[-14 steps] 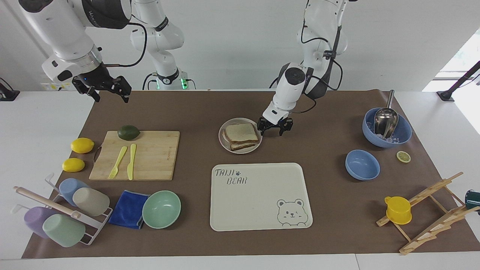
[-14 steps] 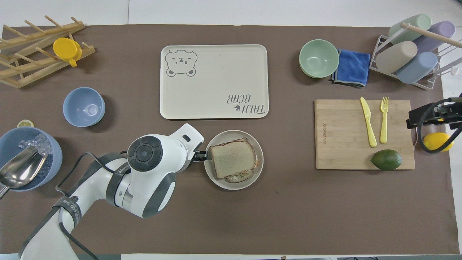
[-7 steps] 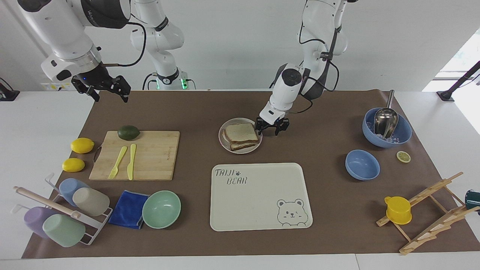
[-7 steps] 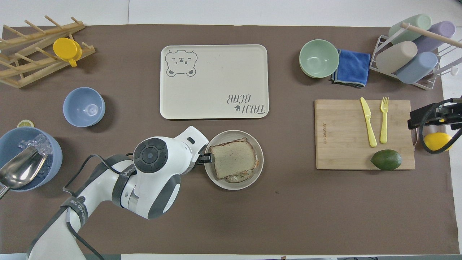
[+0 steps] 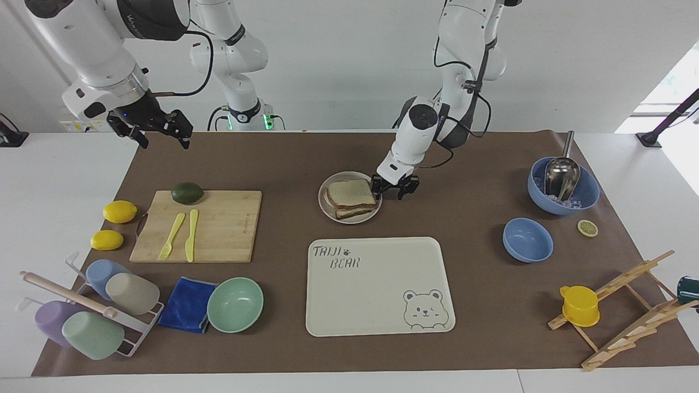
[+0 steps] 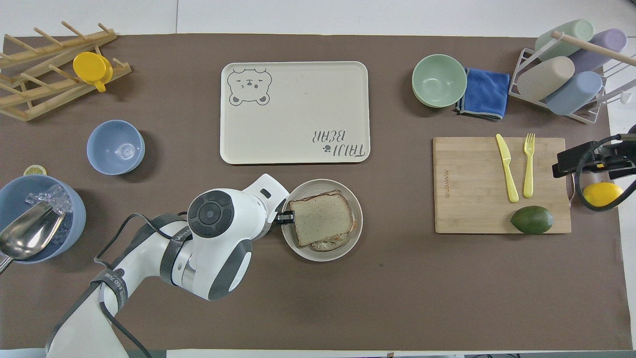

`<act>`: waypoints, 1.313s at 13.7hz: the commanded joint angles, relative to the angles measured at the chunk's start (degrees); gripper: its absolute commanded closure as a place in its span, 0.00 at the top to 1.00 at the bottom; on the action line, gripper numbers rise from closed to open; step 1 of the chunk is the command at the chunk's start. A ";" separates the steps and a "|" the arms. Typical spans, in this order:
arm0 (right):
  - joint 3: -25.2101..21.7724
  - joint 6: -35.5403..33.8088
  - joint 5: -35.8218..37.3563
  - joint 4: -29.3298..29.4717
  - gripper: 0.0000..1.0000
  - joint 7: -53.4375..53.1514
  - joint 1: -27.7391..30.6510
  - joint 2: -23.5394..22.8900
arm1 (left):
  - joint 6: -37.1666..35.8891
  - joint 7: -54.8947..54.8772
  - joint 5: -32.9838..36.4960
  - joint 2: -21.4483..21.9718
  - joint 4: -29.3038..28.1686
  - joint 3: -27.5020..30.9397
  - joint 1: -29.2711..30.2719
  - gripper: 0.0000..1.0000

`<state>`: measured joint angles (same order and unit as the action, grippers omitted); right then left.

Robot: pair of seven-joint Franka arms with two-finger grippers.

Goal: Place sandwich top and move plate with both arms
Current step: 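Grasp the white plate rim nearest the left gripper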

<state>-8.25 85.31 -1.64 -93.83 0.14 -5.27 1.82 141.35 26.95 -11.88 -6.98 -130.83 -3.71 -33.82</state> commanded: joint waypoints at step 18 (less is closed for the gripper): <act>0.25 0.12 -1.35 -1.53 1.00 -0.84 0.52 1.35 | 1.65 -1.73 -2.87 -0.40 0.49 0.81 -2.22 0.00</act>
<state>-8.25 85.31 -1.65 -93.90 0.07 -5.26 1.82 142.29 26.59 -13.03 -6.73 -130.58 -3.62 -35.61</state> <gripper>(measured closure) 0.000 0.956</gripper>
